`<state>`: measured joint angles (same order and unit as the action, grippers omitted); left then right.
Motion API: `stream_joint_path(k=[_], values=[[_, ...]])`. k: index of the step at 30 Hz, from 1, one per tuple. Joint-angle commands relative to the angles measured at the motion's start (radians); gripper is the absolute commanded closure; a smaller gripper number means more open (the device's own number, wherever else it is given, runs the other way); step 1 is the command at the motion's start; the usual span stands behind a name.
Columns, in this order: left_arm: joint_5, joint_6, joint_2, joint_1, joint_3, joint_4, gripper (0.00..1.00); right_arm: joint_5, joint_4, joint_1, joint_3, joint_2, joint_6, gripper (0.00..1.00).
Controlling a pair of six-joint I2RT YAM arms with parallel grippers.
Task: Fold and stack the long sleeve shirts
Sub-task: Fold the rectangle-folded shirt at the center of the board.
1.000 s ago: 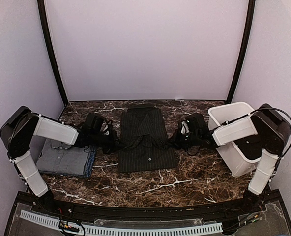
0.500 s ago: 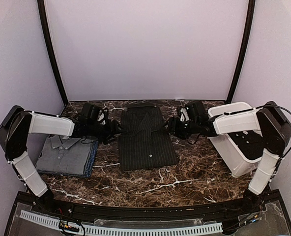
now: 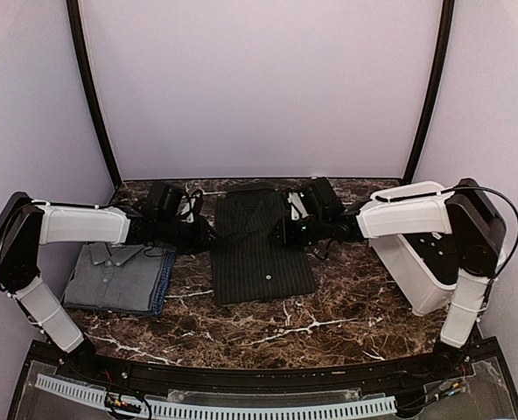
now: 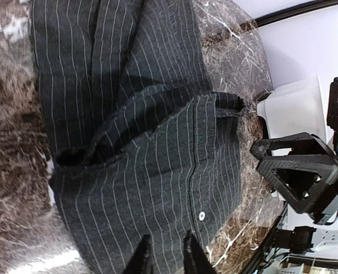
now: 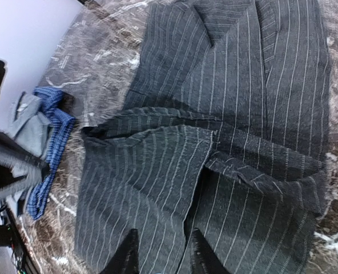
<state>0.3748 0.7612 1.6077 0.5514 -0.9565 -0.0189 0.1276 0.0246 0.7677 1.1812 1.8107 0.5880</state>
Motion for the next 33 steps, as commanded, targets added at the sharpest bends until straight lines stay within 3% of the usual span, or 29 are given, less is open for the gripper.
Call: stream_joint_path(k=[1, 7, 15, 27, 33], values=[[0.013, -0.029, 0.065, 0.019, -0.04, 0.034, 0.86, -0.014, 0.067, 0.007, 0.102, 0.119, -0.071, 0.76], [-0.03, -0.085, 0.214, -0.003, -0.178, 0.071, 0.91, -0.064, 0.17, -0.03, 0.271, 0.26, -0.08, 0.79], [-0.047, -0.139, 0.462, -0.06, -0.404, 0.15, 0.92, 0.003, 0.198, -0.097, 0.349, 0.362, -0.022, 0.7], [-0.035, -0.175, 0.549, -0.079, -0.502, 0.208, 0.92, 0.033, 0.146, -0.145, 0.221, 0.326, -0.018, 0.62], [-0.036, -0.217, 0.523, -0.077, -0.584, 0.281, 0.88, 0.043, 0.081, -0.144, 0.067, 0.247, 0.024, 0.57]])
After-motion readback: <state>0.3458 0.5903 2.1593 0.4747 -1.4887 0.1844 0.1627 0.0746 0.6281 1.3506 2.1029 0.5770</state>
